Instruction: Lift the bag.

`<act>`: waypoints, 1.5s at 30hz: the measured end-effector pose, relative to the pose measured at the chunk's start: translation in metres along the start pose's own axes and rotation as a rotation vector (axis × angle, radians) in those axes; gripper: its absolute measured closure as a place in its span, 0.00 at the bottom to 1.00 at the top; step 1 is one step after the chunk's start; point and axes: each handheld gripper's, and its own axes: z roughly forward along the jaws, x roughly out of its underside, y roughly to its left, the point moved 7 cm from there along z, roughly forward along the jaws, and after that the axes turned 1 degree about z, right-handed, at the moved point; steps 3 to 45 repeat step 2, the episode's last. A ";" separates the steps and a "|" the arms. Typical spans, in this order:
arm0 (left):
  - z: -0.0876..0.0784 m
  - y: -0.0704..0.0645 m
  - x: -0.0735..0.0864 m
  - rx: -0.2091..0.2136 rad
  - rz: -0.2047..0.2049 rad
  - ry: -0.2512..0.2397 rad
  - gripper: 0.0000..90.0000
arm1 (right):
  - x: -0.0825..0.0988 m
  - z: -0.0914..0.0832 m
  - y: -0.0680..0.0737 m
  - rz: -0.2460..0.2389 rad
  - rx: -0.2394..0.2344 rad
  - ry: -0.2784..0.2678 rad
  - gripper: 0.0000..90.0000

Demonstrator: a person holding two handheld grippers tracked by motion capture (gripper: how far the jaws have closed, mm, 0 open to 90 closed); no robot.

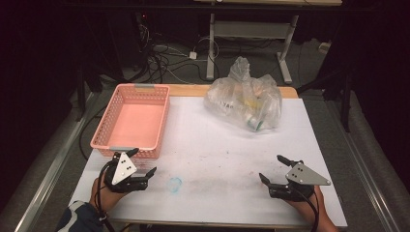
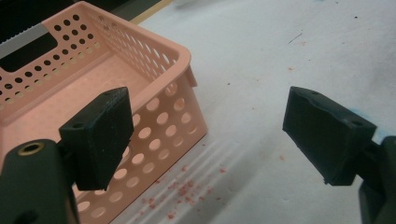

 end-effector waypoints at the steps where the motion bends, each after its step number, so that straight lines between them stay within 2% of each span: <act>1: 0.000 0.000 0.000 0.001 0.000 0.000 0.18 | 0.000 0.000 0.000 0.001 0.000 0.000 0.20; 45: 0.001 0.000 0.000 0.002 0.002 0.002 0.18 | 0.000 0.001 -0.001 0.002 0.004 0.001 0.20</act>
